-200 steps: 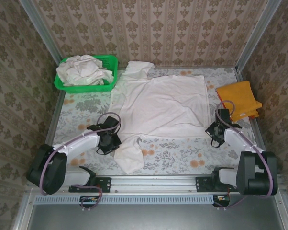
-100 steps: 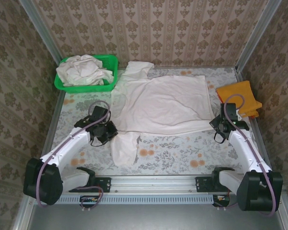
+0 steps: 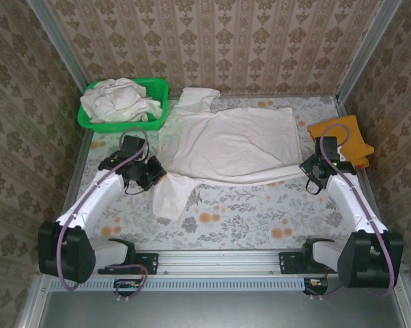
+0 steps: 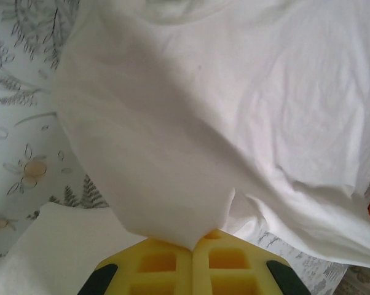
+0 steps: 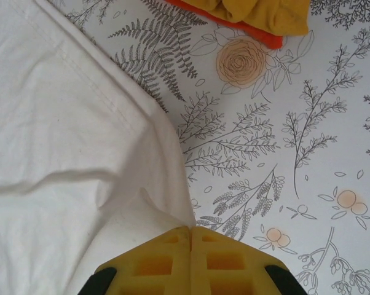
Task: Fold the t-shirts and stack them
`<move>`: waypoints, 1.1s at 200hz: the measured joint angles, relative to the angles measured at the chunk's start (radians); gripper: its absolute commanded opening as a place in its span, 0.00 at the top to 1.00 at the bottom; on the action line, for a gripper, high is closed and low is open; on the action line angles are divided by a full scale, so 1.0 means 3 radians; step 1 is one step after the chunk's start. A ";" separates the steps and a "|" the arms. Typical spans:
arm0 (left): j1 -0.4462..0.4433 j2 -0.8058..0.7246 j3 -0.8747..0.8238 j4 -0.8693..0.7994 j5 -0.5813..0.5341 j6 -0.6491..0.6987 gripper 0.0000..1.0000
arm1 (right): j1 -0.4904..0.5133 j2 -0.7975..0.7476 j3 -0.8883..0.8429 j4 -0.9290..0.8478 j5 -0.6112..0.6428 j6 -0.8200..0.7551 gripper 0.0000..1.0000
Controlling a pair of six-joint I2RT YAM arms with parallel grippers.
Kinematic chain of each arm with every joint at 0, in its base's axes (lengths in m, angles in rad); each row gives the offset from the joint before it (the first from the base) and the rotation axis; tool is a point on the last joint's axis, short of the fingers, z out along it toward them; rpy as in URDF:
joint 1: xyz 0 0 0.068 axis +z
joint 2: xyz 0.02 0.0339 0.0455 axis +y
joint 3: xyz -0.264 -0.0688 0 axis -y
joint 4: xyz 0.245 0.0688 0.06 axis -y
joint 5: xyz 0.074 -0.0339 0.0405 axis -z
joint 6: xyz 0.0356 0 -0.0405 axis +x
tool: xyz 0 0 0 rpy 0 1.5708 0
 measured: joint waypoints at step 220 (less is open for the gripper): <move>0.0318 0.1507 0.1403 0.0340 0.0593 0.0155 1.00 | -0.0001 0.1518 0.1311 -0.0108 0.0181 -0.0092 1.00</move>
